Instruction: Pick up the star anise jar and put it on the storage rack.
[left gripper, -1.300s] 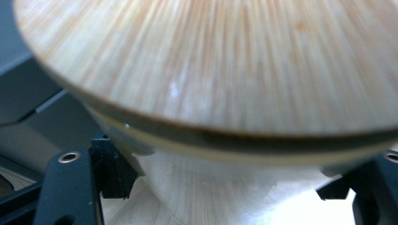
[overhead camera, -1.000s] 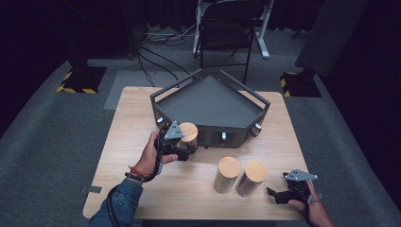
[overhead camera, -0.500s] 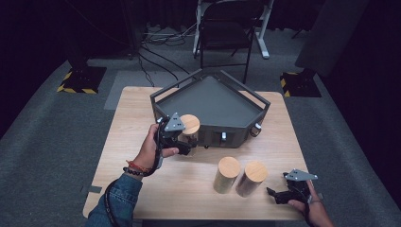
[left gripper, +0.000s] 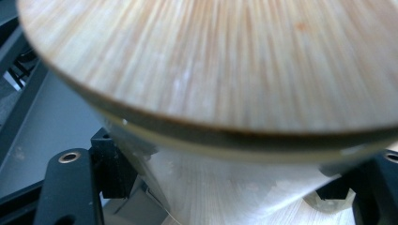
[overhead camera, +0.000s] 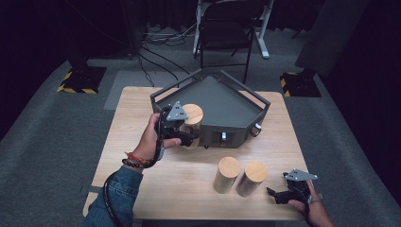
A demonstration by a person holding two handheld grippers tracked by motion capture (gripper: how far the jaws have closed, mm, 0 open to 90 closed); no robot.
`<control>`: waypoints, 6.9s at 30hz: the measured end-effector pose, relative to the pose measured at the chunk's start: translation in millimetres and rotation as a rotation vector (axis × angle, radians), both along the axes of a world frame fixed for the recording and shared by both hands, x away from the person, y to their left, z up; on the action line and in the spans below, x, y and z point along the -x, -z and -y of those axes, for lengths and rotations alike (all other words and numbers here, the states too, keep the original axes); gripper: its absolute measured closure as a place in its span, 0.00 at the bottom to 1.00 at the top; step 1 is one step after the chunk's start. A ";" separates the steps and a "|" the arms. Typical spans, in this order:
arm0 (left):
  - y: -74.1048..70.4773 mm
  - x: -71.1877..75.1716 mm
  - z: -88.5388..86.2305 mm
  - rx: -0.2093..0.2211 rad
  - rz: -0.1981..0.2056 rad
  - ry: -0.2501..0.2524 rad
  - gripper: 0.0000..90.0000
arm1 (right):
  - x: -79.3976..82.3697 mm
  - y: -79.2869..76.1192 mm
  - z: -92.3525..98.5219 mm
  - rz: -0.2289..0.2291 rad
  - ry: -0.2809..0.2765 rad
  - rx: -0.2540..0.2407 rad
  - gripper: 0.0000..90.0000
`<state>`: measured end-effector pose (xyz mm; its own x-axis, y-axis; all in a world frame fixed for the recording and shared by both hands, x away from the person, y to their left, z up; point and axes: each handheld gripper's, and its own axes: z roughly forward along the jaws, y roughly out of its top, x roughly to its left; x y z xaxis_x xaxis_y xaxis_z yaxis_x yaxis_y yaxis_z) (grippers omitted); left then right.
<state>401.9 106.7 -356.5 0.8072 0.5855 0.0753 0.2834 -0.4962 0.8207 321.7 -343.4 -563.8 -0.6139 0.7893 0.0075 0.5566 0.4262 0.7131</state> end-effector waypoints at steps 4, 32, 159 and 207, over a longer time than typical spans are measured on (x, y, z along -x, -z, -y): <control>-7.2 -2.0 1.7 0.001 0.010 -0.005 0.27 | -0.1 0.0 -0.1 0.001 0.000 0.000 0.00; -43.3 -35.4 20.3 0.012 0.036 -0.059 0.27 | -0.1 0.0 -0.1 0.001 0.000 0.000 0.00; 3.2 -108.3 14.0 -0.040 0.026 -0.278 0.02 | -0.1 0.0 0.0 0.001 -0.001 0.000 0.00; 24.6 -23.5 3.2 -0.130 0.198 -0.169 0.02 | 0.2 0.0 -0.1 0.000 0.002 0.000 0.00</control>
<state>425.4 103.5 -381.1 0.6608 0.6857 0.3053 0.2114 -0.5603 0.8008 321.5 -343.3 -563.8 -0.6122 0.7907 0.0074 0.5573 0.4248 0.7134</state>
